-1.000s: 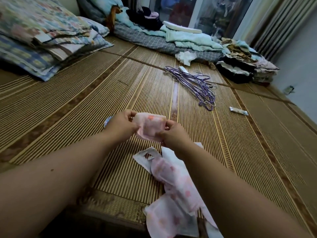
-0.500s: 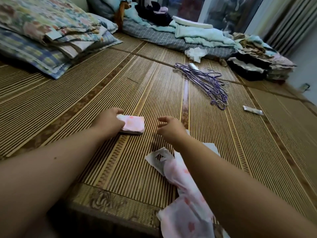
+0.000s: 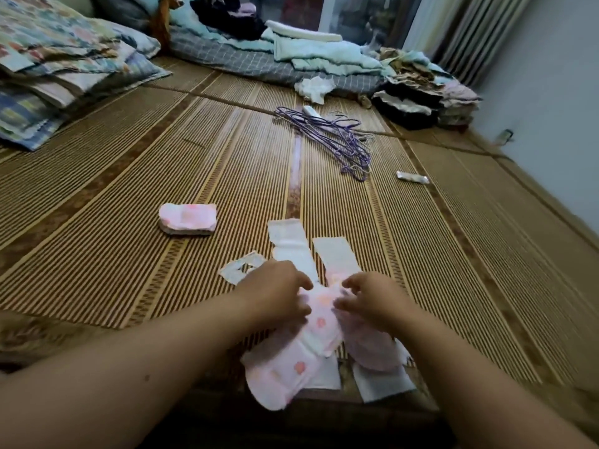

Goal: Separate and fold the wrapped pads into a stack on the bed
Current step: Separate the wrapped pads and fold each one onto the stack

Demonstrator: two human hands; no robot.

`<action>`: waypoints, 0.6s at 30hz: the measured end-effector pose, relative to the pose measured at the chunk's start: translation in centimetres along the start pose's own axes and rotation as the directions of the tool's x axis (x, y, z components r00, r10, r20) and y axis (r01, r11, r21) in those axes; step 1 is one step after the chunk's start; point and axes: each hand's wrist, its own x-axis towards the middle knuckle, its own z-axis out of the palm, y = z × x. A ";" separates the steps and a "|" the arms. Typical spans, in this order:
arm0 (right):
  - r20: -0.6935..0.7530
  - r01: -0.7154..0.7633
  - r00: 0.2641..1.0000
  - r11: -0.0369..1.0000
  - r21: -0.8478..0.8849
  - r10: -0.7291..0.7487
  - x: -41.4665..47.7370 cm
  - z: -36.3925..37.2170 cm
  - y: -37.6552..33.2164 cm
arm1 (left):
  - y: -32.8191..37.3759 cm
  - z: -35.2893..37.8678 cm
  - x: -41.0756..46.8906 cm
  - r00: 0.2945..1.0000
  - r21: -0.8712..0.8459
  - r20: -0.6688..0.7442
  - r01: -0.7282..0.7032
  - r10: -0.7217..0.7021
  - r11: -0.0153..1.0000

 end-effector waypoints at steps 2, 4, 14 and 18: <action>-0.045 -0.061 0.997 0.995 0.079 0.065 -0.4 0.9 1.0 | 0.7 1.1 0.0 1.000 0.050 0.019 0.014 -0.014 0.999; -0.032 -0.056 0.998 0.986 0.155 0.062 -0.5 1.6 1.5 | 1.1 1.7 0.2 0.999 0.070 0.017 0.028 -0.029 0.997; 0.024 -0.003 1.000 0.914 0.405 -0.008 -1.2 -0.5 0.0 | 1.1 1.9 0.6 0.995 -0.074 0.047 0.091 -0.087 0.993; 0.009 0.071 0.995 0.775 0.628 -0.098 -2.0 -3.5 -0.8 | 1.5 -0.2 0.2 0.999 -0.444 -0.003 0.036 -0.042 0.895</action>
